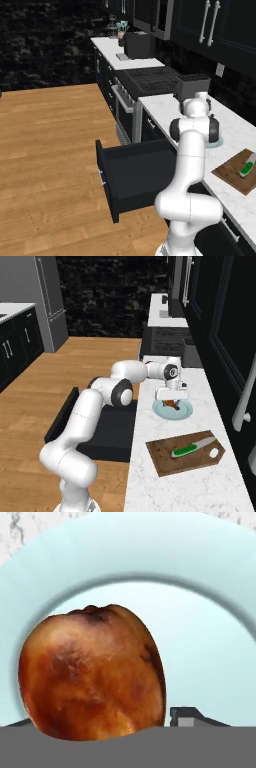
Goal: Pick up the knife from the drawer and place it on the cutting board. Then place the meat from the plate to the cutting board.
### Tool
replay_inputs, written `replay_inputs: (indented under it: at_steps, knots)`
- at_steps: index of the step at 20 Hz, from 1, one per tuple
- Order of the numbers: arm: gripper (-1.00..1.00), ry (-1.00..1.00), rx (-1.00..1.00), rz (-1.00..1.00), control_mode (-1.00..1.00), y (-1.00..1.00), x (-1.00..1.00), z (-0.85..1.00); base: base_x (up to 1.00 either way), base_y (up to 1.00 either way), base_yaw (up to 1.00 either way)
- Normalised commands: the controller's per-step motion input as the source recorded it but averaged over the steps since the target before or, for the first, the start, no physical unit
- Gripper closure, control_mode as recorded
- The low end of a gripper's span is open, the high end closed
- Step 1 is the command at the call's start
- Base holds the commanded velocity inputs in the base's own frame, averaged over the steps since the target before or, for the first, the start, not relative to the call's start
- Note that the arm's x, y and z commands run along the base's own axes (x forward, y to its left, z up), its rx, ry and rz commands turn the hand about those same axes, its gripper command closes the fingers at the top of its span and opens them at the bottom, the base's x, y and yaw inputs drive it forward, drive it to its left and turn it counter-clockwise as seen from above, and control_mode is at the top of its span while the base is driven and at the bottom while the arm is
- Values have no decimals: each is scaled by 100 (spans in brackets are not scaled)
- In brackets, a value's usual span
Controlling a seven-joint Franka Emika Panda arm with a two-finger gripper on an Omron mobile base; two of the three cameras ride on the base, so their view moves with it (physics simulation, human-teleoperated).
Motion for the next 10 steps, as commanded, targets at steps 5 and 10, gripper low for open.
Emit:
replay_inputs:
  at_steps: [5,10]
  knots:
    - [100,-10,6,0,-100,-22,-38,-12,0,0,0]
    - [100,-14,7,4,-100,0,-93,51,0,0,0]
